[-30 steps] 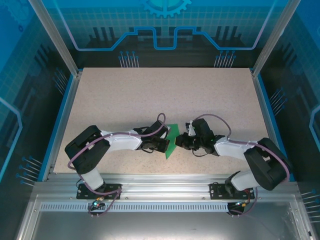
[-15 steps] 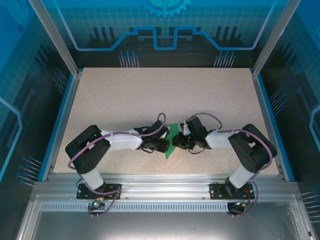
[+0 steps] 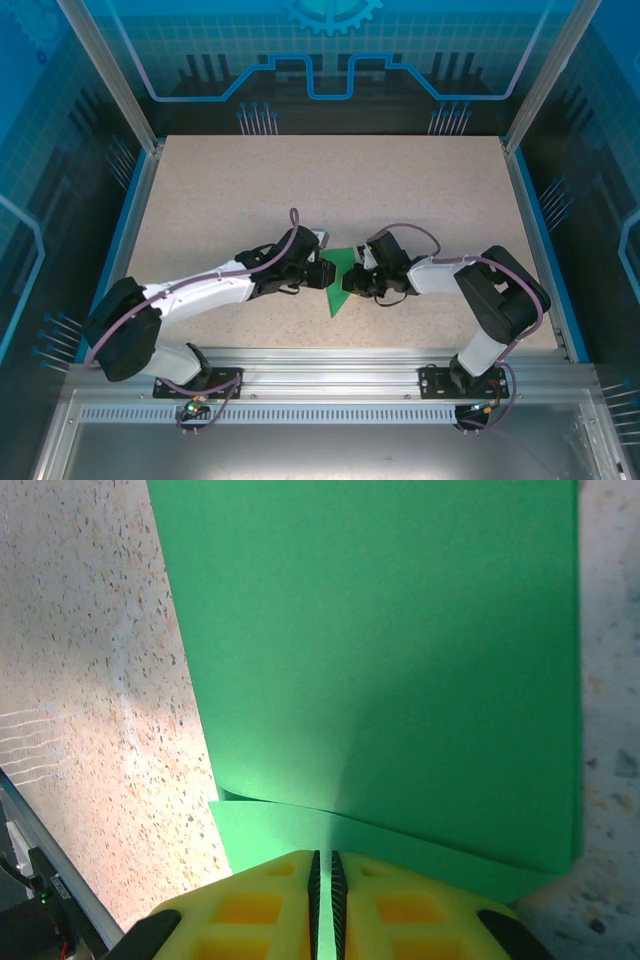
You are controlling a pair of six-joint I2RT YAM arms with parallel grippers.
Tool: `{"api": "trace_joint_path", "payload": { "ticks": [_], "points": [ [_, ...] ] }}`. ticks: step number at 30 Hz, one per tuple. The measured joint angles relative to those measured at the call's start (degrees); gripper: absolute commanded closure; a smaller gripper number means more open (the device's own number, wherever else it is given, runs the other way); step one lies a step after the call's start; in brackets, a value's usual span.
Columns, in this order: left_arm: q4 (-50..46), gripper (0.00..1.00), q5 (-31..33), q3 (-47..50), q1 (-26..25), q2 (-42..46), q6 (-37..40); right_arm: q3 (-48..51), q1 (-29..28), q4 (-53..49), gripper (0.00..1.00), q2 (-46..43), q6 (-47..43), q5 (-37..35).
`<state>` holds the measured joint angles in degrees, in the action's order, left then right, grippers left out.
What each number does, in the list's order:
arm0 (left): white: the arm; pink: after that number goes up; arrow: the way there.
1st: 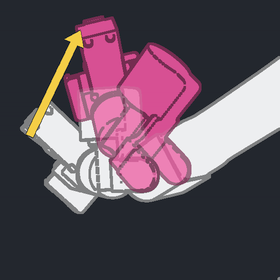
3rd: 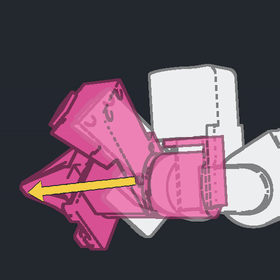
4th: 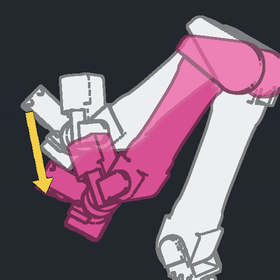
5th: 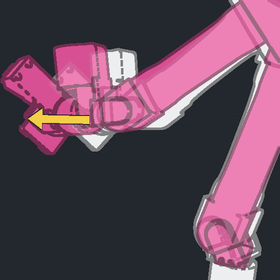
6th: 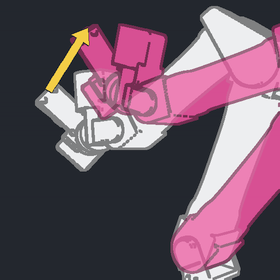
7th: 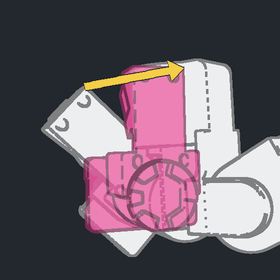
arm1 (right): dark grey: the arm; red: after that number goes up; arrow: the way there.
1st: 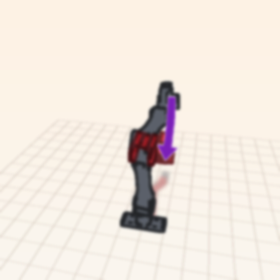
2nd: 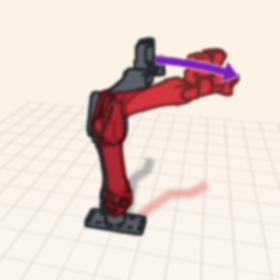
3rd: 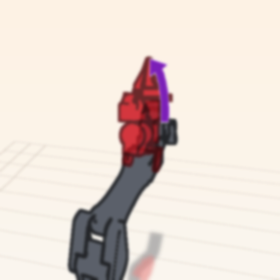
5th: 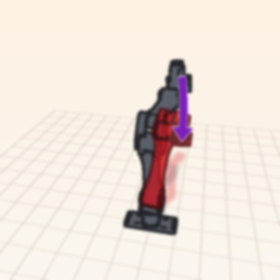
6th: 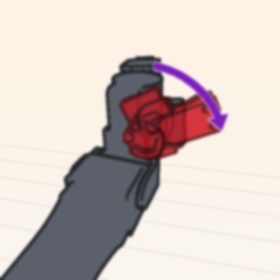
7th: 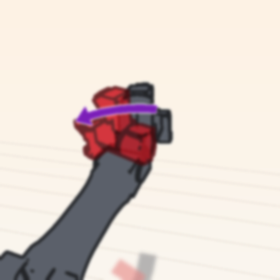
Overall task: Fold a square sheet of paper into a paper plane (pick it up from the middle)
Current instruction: Third fold the triangle at the center of the table.
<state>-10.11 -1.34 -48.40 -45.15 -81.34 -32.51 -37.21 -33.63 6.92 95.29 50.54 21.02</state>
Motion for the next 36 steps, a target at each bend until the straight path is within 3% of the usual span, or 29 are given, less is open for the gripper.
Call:
{"api": "trace_joint_path", "payload": {
  "ticks": [6, 14, 24, 36],
  "points": [
    [3.4, 0.78, -5.7, 4.5, -0.3, -0.9, -6.3, 0.0, -0.1, 0.1, 0.84, -0.2, 0.4, 0.0],
    [7.5, 0.83, -9.0, 4.6, -4.1, -7.3, -9.2, 0.0, -0.1, 0.1, 0.84, -0.2, 0.5, 0.0],
    [8.6, 0.88, -8.8, 4.8, -4.5, -14.4, -9.9, 0.0, -0.1, -0.2, 0.82, -1.0, 0.6, 0.1],
    [12.0, 0.9, -8.5, 6.7, -4.5, -14.1, -11.1, 0.0, -1.7, -0.8, 0.84, -6.6, 0.4, 0.4]
  ]
}}
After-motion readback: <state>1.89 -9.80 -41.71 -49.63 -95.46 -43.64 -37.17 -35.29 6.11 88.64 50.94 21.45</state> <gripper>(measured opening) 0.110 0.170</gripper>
